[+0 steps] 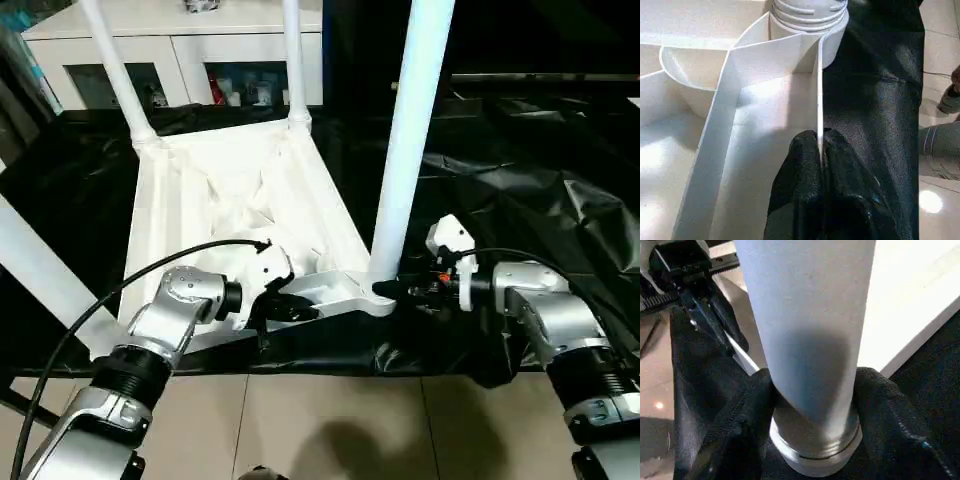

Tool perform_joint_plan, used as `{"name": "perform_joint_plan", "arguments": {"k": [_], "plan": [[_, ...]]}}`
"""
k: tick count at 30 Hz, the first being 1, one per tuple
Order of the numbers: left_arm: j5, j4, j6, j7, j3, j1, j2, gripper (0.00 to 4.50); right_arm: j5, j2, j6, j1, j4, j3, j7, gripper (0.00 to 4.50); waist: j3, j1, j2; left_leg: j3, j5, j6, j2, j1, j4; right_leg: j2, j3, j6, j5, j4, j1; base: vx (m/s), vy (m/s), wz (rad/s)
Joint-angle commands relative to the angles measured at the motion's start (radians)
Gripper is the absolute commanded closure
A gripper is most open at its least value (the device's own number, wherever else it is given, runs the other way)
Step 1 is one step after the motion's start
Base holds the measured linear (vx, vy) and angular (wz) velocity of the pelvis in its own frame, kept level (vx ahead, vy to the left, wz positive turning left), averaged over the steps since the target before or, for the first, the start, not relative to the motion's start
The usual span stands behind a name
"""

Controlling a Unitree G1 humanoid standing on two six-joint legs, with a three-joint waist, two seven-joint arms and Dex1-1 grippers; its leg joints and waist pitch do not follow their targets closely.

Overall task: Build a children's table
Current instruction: Rotate leg to tighten

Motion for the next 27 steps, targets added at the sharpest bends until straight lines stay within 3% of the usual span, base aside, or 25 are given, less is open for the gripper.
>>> {"name": "perform_joint_plan", "arguments": {"k": [1, 5, 6, 8, 11, 13, 14, 15, 17, 18, 19, 20, 22, 26, 27], "plan": [[-0.006, -0.015, 0.006, -0.004, -0.012, 0.003, -0.016, 4.50, 0.016, 0.023, 0.000, 0.003, -0.002, -0.008, -0.008, 2.40, -0.070, -0.002, -0.018, -0.021, -0.192, 0.059, 0.051, 0.028, -0.069, -0.055, 0.036, -0.244, -0.174, -0.064, 0.045, 0.000, 0.000, 0.00], [-0.006, -0.013, 0.011, 0.004, -0.014, -0.001, -0.028, 4.50, 0.019, 0.037, -0.004, 0.037, -0.017, -0.009, -0.016, 2.47, -0.070, -0.003, -0.018, -0.021, -0.207, 0.051, 0.051, 0.029, -0.071, -0.057, 0.037, -0.234, -0.200, -0.068, 0.044, 0.000, 0.000, 0.00], [-0.005, -0.011, 0.011, 0.006, -0.015, -0.002, -0.030, 4.50, 0.020, 0.040, -0.002, 0.047, -0.025, -0.008, -0.019, 2.47, -0.070, -0.002, -0.013, -0.022, -0.209, 0.049, 0.052, 0.030, -0.071, -0.057, 0.037, -0.234, -0.202, -0.067, 0.043, 0.000, 0.000, 0.00], [-0.001, -0.006, 0.012, 0.015, -0.014, -0.006, -0.034, 4.50, 0.023, 0.045, -0.001, 0.054, -0.030, -0.011, -0.030, 2.49, -0.071, -0.002, -0.016, -0.022, -0.208, 0.047, 0.052, 0.030, -0.072, -0.055, 0.037, -0.234, -0.189, -0.066, 0.044, 0.000, 0.000, 0.00], [0.030, 0.047, 0.013, 0.116, -0.006, -0.038, -0.072, 4.50, 0.006, 0.084, -0.001, 0.063, -0.011, -0.041, -0.163, 2.50, -0.067, -0.004, -0.017, -0.021, -0.224, 0.042, 0.052, 0.033, -0.073, -0.055, 0.038, -0.234, -0.207, -0.071, 0.039, 0.000, 0.000, 0.00], [0.053, 0.092, 0.014, 0.197, -0.001, -0.065, -0.103, 4.50, -0.025, 0.117, -0.007, 0.056, 0.029, -0.059, -0.286, 2.50, -0.065, -0.008, -0.018, -0.023, -0.257, 0.019, 0.048, 0.036, -0.077, -0.059, 0.039, -0.219, -0.275, -0.080, 0.040, 0.000, 0.000, 0.00], [0.075, 0.148, 0.023, 0.302, 0.008, -0.097, -0.144, 4.50, -0.039, 0.162, 0.005, 0.049, 0.067, -0.086, -0.415, 2.50, -0.062, -0.014, -0.018, -0.023, -0.263, 0.006, 0.046, 0.033, -0.079, -0.057, 0.039, -0.205, -0.305, -0.083, 0.038, 0.000, 0.000, 0.00], [0.087, 0.183, 0.028, 0.367, 0.014, -0.118, -0.169, 4.50, -0.044, 0.189, 0.015, 0.045, 0.088, -0.103, -0.489, 2.50, -0.057, -0.015, -0.010, -0.024, -0.301, -0.007, 0.046, 0.040, -0.082, -0.057, 0.039, -0.197, -0.351, -0.089, 0.032, 0.000, 0.000, 0.00], [0.094, 0.231, 0.035, 0.456, 0.029, -0.148, -0.207, 4.50, -0.045, 0.234, 0.032, 0.038, 0.113, -0.135, -0.598, 2.51, -0.052, -0.022, -0.014, -0.033, -0.403, -0.046, 0.042, 0.056, -0.085, -0.064, 0.034, -0.143, -0.525, -0.110, 0.029, 0.000, 0.000, 0.00], [0.094, 0.231, 0.035, 0.456, 0.029, -0.148, -0.207, 4.50, -0.045, 0.234, 0.032, 0.038, 0.113, -0.135, -0.598, 2.51, -0.052, -0.023, -0.016, -0.034, -0.410, -0.045, 0.042, 0.057, -0.086, -0.064, 0.034, -0.135, -0.537, -0.114, 0.029, 0.000, 0.000, 0.00], [0.095, 0.251, 0.035, 0.495, 0.035, -0.162, -0.227, 4.50, -0.039, 0.260, 0.042, 0.032, 0.126, -0.155, -0.659, 2.52, -0.051, -0.024, -0.014, -0.038, -0.416, -0.041, 0.043, 0.053, -0.090, -0.064, 0.033, -0.121, -0.542, -0.116, 0.032, 0.000, 0.000, 0.00], [0.098, 0.299, 0.036, 0.575, 0.048, -0.201, -0.280, 4.50, -0.038, 0.329, 0.028, 0.012, 0.142, -0.188, -0.811, 2.52, -0.048, -0.030, -0.006, -0.035, -0.438, -0.049, 0.041, 0.060, -0.091, -0.059, 0.034, -0.114, -0.552, -0.123, 0.020, 0.000, 0.000, 0.00], [0.100, 0.320, 0.029, 0.603, 0.051, -0.217, -0.299, 4.50, -0.033, 0.357, 0.032, 0.002, 0.149, -0.199, -0.857, 2.52, -0.052, -0.035, -0.010, -0.041, -0.455, -0.056, 0.040, 0.063, -0.095, -0.060, 0.030, -0.109, -0.548, -0.124, 0.027, 0.000, 0.000, 0.00], [0.133, 0.370, -0.063, 0.571, 0.016, -0.246, -0.314, 4.50, -0.083, 0.386, -0.018, -0.009, 0.118, -0.134, -0.811, 2.52, -0.058, -0.036, -0.008, -0.042, -0.422, -0.038, 0.044, 0.052, -0.107, -0.060, 0.030, -0.120, -0.424, -0.119, 0.040, 0.000, 0.000, 0.00], [0.134, 0.371, -0.069, 0.560, 0.013, -0.245, -0.309, 4.50, -0.084, 0.383, -0.025, -0.004, 0.108, -0.130, -0.803, 2.17, -0.059, -0.036, -0.009, -0.040, -0.418, -0.035, 0.045, 0.053, -0.107, -0.060, 0.031, -0.126, -0.407, -0.119, 0.039, 0.000, 0.000, 0.00]]}}
